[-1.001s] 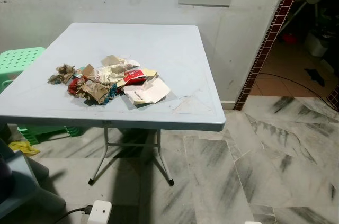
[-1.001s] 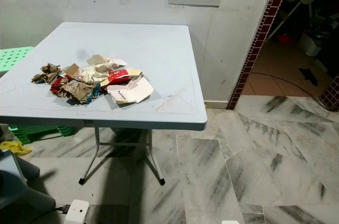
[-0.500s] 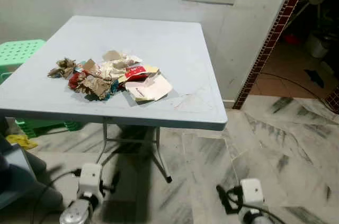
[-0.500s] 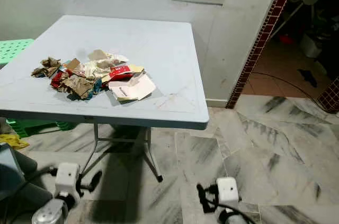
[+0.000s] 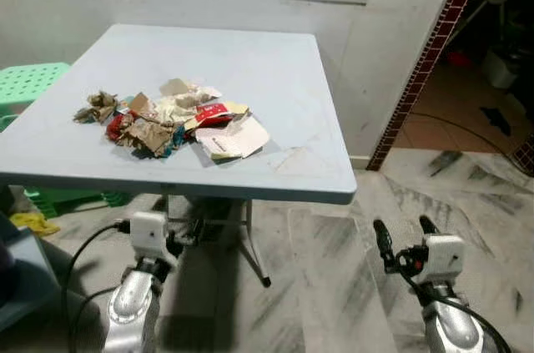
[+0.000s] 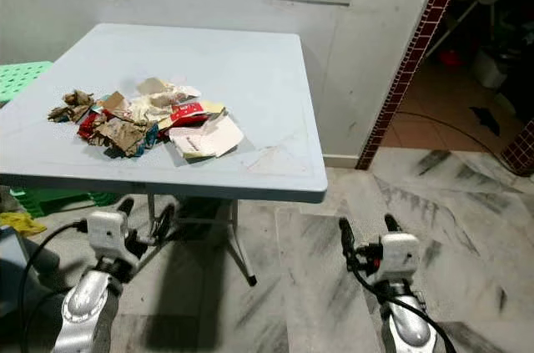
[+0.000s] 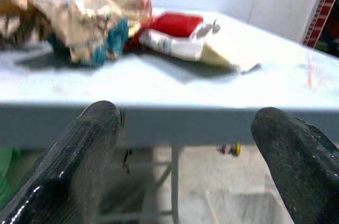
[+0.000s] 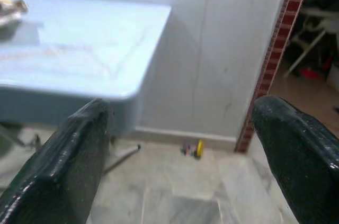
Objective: Picking trash to rubbish bin
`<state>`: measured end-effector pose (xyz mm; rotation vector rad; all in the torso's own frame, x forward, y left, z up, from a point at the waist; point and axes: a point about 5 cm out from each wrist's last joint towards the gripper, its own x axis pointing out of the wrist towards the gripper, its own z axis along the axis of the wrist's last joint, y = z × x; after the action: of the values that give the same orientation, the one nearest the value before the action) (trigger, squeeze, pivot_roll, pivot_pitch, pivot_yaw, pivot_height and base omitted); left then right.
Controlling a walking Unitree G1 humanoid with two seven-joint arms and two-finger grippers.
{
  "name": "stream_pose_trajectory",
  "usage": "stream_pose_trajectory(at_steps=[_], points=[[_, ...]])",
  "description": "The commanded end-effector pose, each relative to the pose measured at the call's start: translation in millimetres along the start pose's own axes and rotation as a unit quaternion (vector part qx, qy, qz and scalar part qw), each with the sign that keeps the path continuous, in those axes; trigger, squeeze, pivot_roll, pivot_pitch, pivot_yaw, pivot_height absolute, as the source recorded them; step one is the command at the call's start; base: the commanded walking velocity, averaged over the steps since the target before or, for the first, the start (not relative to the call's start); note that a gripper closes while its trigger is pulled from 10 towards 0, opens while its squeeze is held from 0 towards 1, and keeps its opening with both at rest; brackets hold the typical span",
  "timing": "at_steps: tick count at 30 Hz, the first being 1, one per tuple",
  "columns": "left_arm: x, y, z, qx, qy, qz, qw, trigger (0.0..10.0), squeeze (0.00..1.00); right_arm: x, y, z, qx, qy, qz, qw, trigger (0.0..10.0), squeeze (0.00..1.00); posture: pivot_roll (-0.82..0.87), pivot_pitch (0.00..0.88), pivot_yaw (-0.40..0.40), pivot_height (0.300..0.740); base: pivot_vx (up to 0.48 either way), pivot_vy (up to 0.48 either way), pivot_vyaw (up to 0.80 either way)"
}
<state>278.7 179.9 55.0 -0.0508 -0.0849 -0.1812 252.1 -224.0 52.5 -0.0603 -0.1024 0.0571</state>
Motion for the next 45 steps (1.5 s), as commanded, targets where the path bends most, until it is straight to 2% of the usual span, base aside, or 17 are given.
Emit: stream_pose_trajectory(at_steps=[1, 3, 4, 8, 9, 14, 15, 17, 27, 32, 40, 43, 45], points=[[16.8, -1.7, 21, 0.009, -0.032, -0.018, 0.999, 10.0, 0.00, 16.4, 1.0, 20, 0.003, -0.038, 0.005, 0.999, 10.0, 0.00, -0.03, 0.000, -0.031, 0.740, 0.000, 0.000, 0.00], [23.8, -1.6, 31, 0.012, -0.046, -0.018, 0.999, 10.0, 0.00, 22.7, 1.0, 28, 0.008, -0.049, 0.006, 0.999, 10.0, 0.00, -0.03, 0.000, -0.032, 0.740, 0.000, 0.000, 0.00], [32.2, 0.3, 41, 0.017, -0.058, -0.017, 0.998, 10.0, 0.00, 30.6, 1.8, 35, 0.000, -0.055, 0.012, 0.998, 10.0, 0.00, -0.03, 0.000, -0.033, 0.740, 0.000, 0.000, 0.00], [41.4, 5.9, 51, 0.022, -0.058, -0.005, 0.998, 10.0, 0.00, 39.8, 3.1, 44, 0.002, -0.062, 0.017, 0.998, 10.0, 0.00, -0.02, 0.000, -0.034, 0.740, 0.000, 0.000, 0.00], [50.1, 9.2, 61, 0.011, -0.057, -0.003, 0.998, 10.0, 0.00, 49.4, 2.4, 52, 0.010, -0.066, 0.013, 0.998, 10.0, 0.00, -0.02, 0.000, -0.040, 0.740, 0.000, 0.000, 0.00], [57.8, 11.9, 75, 0.024, -0.063, 0.005, 0.998, 10.0, 0.00, 62.5, 2.4, 64, 0.015, -0.056, 0.001, 0.998, 10.0, 0.00, -0.02, 0.000, -0.041, 0.740, 0.000, 0.000, 0.00], [58.4, 11.6, 76, 0.027, -0.056, 0.013, 0.998, 10.0, 0.00, 64.8, 7.4, 69, 0.027, -0.058, 0.010, 0.998, 10.0, 0.00, -0.02, 0.000, -0.046, 0.740, 0.000, 0.000, 0.00], [58.0, 10.6, 70, 0.024, -0.035, 0.025, 0.999, 10.0, 0.00, 65.1, 10.5, 71, 0.022, -0.062, 0.010, 0.998, 10.0, 0.00, -0.02, 0.000, -0.046, 0.740, 0.000, 0.000, 0.00], [54.7, 0.2, 58, 0.010, -0.010, 0.035, 0.999, 10.0, 0.00, 57.9, 15.6, 58, 0.013, -0.032, 0.014, 0.999, 10.0, 0.00, -0.01, 0.000, -0.050, 0.740, 0.000, 0.000, 0.00], [54.0, 3.8, 55, -0.002, 0.007, 0.043, 0.999, 10.0, 0.00, 56.1, 17.4, 59, 0.014, -0.024, 0.016, 0.999, 10.0, 0.00, -0.02, 0.000, -0.049, 0.740, 0.000, 0.000, 0.00], [52.4, 7.6, 56, 0.002, 0.012, 0.054, 0.998, 10.0, 0.00, 51.0, 20.2, 55, 0.005, -0.012, 0.023, 1.000, 10.0, 0.00, -0.01, 0.000, -0.054, 0.740, 0.000, 0.000, 0.00], [50.8, 7.2, 56, 0.005, 0.019, 0.054, 0.998, 10.0, 0.00, 45.8, 17.3, 56, 0.001, -0.006, 0.024, 1.000, 10.0, 0.00, -0.02, 0.057, -0.056, 0.740, 0.000, 0.000, 0.00], [50.4, 6.0, 55, 0.007, 0.022, 0.052, 0.998, 10.0, 0.00, 44.0, 15.8, 57, -0.001, -0.004, 0.024, 1.000, 10.0, 0.00, -0.02, 0.057, -0.056, 0.740, 0.000, 0.000, 0.00]])
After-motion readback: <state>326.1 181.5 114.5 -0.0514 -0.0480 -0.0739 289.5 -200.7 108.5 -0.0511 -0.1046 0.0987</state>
